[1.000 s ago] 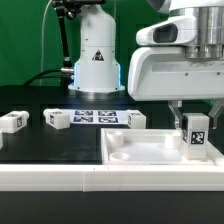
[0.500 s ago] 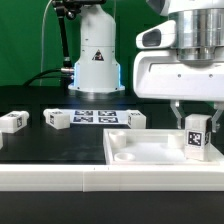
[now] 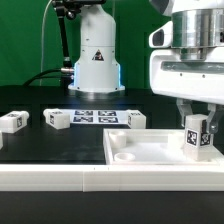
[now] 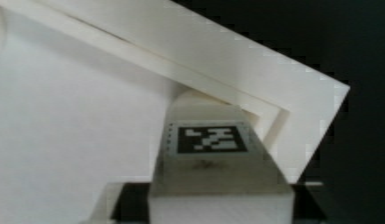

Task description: Assemble one leg

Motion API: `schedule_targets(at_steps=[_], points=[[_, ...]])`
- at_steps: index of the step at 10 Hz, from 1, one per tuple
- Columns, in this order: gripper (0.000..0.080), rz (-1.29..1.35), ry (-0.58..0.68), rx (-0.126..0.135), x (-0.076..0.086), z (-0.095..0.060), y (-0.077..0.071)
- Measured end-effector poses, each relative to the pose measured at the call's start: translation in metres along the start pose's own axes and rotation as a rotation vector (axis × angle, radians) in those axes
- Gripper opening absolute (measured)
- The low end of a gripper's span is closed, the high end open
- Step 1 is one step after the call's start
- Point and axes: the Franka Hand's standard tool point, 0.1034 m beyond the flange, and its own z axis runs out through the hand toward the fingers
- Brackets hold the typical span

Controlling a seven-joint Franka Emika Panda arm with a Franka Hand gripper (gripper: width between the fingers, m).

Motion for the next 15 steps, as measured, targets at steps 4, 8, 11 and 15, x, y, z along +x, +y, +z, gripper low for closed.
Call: schedule_targets(at_steps=[4, 8, 11, 15], points=[[0.0291, 0.140, -0.012, 0.005, 0.0010, -0.0001, 0.0001], [0.0630, -0.199, -0.016, -0.004, 0.0009, -0.0004, 0.0008], [0.0649, -0.498, -0.018, 0.000, -0.0007, -0.0011, -0.0008], [0.0649, -0.901, -0.024, -0.018, -0.0042, -0.0011, -0.0003]])
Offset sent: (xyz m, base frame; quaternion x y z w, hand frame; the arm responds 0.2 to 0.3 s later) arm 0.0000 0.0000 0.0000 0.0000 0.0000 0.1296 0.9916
